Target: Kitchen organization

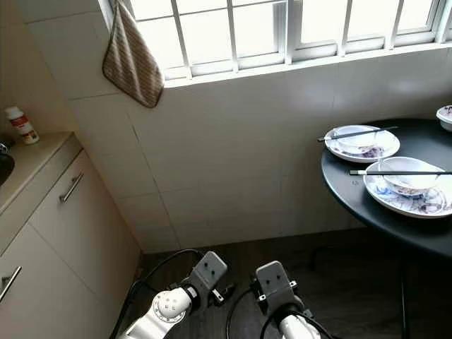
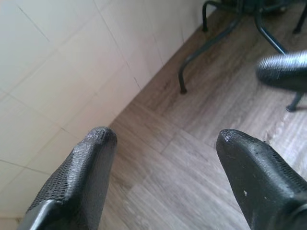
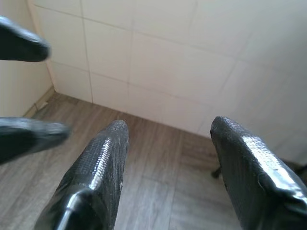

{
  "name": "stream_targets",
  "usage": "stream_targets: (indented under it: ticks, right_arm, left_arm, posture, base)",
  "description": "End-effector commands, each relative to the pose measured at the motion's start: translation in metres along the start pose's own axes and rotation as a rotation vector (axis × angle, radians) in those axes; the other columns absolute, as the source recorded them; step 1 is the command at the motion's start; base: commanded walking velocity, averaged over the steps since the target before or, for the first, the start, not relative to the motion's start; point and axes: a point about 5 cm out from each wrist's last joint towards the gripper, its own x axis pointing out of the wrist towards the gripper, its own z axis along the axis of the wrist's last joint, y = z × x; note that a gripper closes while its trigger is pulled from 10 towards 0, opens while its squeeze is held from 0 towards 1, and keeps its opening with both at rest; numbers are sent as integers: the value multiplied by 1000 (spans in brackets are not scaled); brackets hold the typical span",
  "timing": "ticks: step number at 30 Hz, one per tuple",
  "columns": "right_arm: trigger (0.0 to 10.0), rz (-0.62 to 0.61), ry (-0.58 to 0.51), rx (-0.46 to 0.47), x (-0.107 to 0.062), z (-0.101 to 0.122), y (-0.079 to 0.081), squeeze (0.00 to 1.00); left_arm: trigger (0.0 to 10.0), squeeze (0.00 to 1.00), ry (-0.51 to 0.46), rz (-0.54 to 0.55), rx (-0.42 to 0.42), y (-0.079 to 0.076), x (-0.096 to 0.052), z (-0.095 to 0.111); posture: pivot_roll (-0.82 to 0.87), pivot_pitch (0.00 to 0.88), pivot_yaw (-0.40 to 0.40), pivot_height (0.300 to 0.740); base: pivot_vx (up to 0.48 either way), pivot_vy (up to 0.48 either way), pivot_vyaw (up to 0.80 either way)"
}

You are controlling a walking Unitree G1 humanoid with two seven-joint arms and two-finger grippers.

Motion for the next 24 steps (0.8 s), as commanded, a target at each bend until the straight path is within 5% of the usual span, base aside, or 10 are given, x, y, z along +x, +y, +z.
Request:
stream_targets:
  ticks: [1, 8, 19, 24]
  right_arm:
    - [10000, 9, -31, -44, 2, 6, 4, 0]
    - [10000, 15, -67, -101, 6, 15, -1, 0]
    - [10000, 71, -178, -246, 25, 35, 0, 0]
    - [10000, 86, -182, -240, 28, 35, 1, 0]
  left_arm:
    - [10000, 0, -1, 22, 7, 4, -1, -2]
    - [10000, 0, -50, 100, 3, 13, -5, 1]
    - [10000, 0, -73, 353, 88, 38, -35, -7]
    - [10000, 0, -84, 400, 217, 44, -46, -1]
  posture:
    - [-249, 0, 119, 740]
    - [-227, 0, 97, 740]
    - [-94, 0, -27, 740]
    - [-52, 0, -67, 740]
  base:
    - [0, 0, 0]
    - [0, 0, 0]
    - [0, 0, 0]
    - [0, 0, 0]
